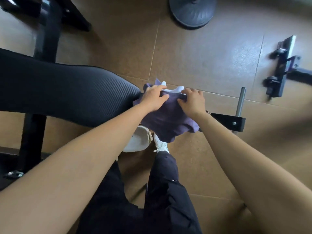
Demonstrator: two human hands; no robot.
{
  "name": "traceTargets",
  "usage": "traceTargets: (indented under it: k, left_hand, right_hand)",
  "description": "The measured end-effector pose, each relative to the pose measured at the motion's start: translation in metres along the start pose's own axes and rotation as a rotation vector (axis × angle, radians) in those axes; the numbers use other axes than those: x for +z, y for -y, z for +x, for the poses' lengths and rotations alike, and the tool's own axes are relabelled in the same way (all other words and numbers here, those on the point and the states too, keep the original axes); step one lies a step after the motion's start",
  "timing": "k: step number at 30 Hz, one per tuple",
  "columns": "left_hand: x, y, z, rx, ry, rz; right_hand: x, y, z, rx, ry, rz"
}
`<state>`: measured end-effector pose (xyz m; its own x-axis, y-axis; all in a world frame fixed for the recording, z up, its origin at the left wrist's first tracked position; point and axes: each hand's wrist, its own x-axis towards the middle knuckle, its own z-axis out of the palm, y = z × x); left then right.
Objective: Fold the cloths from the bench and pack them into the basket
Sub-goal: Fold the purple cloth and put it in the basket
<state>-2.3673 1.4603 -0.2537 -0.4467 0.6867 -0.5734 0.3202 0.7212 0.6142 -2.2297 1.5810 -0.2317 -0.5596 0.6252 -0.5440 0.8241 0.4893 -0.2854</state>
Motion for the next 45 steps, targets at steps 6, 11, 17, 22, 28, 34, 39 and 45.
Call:
traceTargets:
  k: [6, 11, 17, 22, 28, 34, 39, 45]
  left_hand:
    - [-0.006, 0.026, 0.014, 0.061, 0.022, 0.110]
    - [-0.013, 0.019, 0.016, 0.356, 0.214, 0.131]
    - [-0.028, 0.002, 0.000, 0.425, 0.306, 0.133]
    - [-0.055, 0.021, -0.036, 0.435, 0.418, 0.302]
    - [-0.074, 0.054, -0.083, 0.346, 0.394, 0.390]
    - [-0.085, 0.097, -0.137, 0.180, 0.344, 0.414]
    - [-0.080, 0.122, -0.189, 0.076, 0.233, 0.166]
    - [-0.061, 0.120, -0.271, 0.110, 0.060, -0.207]
  right_hand:
    - [-0.007, -0.001, -0.015, 0.034, -0.119, -0.089]
    - [-0.014, 0.000, -0.038, -0.072, -0.107, 0.038]
    - [-0.023, -0.008, -0.077, -0.117, -0.074, 0.055]
    - [-0.033, -0.040, -0.106, -0.079, 0.020, 0.076]
    - [-0.034, -0.074, -0.135, -0.082, 0.065, 0.067]
    - [-0.011, -0.102, -0.167, -0.002, 0.235, 0.101]
    - [0.020, -0.092, -0.216, 0.047, 0.207, 0.197]
    - [0.070, -0.004, -0.290, -0.044, -0.009, 0.355]
